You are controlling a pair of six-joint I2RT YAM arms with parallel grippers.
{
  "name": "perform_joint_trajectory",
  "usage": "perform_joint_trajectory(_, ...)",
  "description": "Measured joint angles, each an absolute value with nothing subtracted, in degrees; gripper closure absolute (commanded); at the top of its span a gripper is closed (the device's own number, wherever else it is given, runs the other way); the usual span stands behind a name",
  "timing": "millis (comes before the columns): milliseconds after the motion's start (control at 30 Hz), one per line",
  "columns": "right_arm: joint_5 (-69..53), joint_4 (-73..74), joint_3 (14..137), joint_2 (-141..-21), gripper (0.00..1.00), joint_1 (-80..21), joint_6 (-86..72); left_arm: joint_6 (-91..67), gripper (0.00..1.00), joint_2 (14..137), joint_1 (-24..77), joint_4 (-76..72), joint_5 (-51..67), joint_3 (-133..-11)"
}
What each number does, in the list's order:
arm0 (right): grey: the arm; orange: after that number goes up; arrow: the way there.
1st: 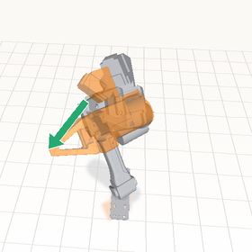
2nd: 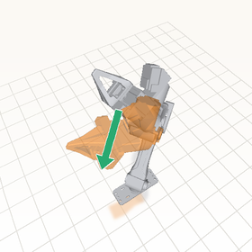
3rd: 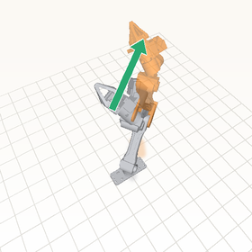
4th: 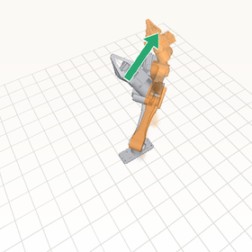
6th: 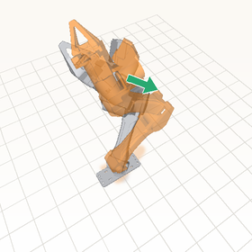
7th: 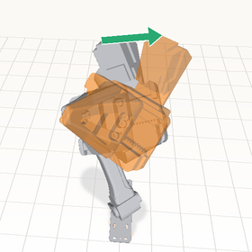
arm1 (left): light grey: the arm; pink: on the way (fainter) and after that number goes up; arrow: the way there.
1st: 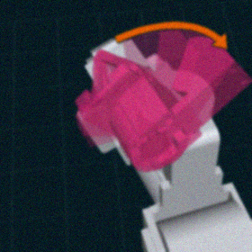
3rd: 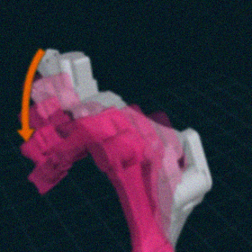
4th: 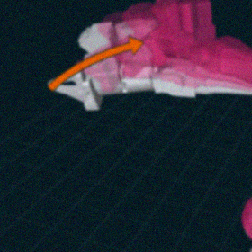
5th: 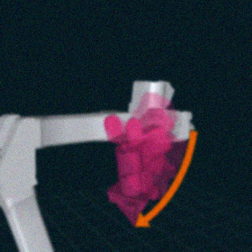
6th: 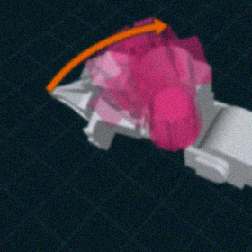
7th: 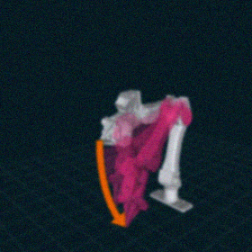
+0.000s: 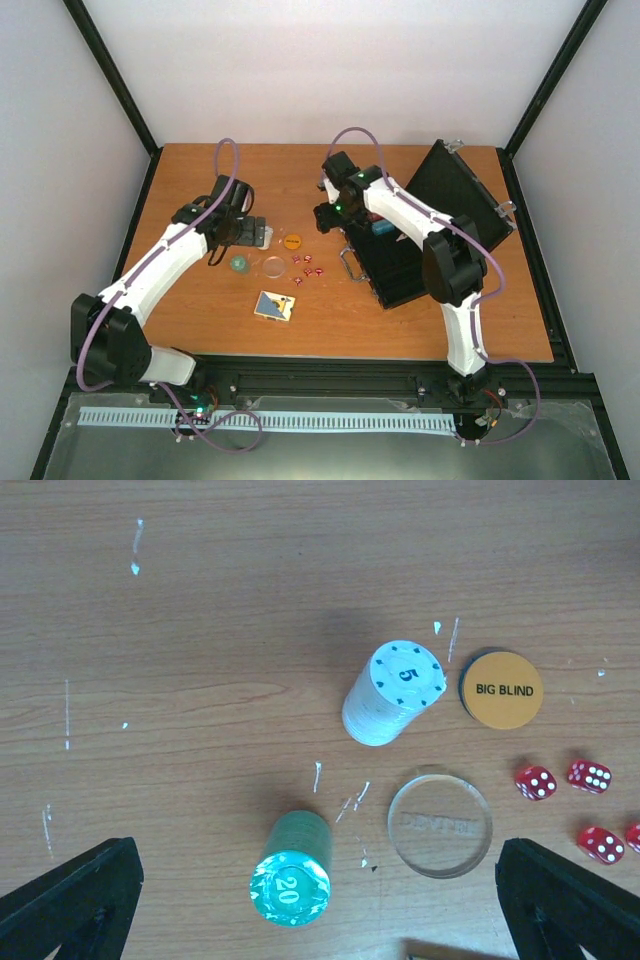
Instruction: Pack up texas hold em set
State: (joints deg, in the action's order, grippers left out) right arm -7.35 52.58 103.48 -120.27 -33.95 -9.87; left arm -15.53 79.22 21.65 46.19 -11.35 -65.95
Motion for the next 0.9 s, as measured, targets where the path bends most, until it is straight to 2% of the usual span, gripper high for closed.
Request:
perform_joint_trajectory(233, -12.45, 53.06, 109.84, -121.49, 0.26, -35.79, -10.46, -19.14, 0.00, 77.73, 20.18, 47.68, -14.76, -68.01)
perform_joint_trajectory(567, -10.41, 57.93, 131.37, -139.17, 0.27, -37.93, -11.44, -22.76, 0.00, 76.84, 11.57, 49.89, -13.32, -69.34)
perform_joint_trajectory(900, -6.76, 63.46, 134.10, -143.11, 0.27, -40.40, -11.66, -22.92, 0.00, 76.93, 11.57, 50.26, -11.11, -68.75)
